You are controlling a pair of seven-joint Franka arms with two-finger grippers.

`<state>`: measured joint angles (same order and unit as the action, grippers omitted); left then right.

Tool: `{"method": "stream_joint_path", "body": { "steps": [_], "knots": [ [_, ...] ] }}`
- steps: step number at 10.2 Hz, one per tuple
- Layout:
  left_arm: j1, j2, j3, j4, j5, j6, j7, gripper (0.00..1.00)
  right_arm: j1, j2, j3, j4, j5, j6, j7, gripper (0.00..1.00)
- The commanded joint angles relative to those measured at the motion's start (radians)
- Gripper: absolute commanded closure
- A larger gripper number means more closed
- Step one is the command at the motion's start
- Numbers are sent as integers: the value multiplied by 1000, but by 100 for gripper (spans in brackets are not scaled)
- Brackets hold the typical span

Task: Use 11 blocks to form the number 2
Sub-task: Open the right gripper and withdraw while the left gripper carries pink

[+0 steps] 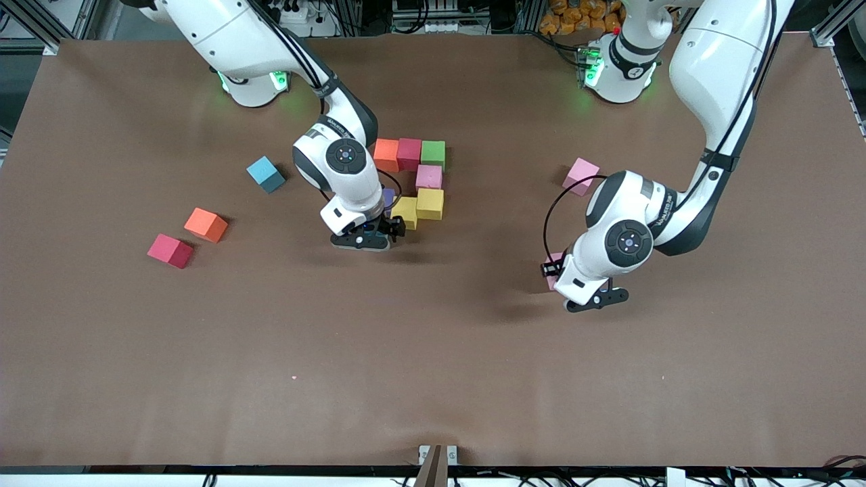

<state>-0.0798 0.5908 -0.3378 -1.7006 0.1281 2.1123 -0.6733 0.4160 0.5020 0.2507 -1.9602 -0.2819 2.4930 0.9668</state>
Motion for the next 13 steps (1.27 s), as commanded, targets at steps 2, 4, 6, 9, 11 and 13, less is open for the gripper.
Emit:
{"method": "stream_joint_path", "body": {
  "steps": [2,4,6,9,11,13],
  "knots": [
    [-5,15,2,24,-24,-18,-23,83,-64,-101,28,20,-3,-62,-89,0],
    [-5,15,2,24,-24,-18,-23,83,-159,-147,28,17,0,-75,-219,0],
    [-5,15,2,24,-25,-18,-23,83,-264,-184,30,12,0,-100,-410,0],
    [-2,1,2,22,-25,-61,-51,83,-408,-218,32,7,0,-160,-693,0],
    [-2,-22,0,21,-31,-133,-127,83,-517,-238,33,-23,0,-158,-877,0],
    [8,-28,-13,21,-31,-141,-211,83,-577,-278,35,-71,0,-160,-986,0]
  ]
}}
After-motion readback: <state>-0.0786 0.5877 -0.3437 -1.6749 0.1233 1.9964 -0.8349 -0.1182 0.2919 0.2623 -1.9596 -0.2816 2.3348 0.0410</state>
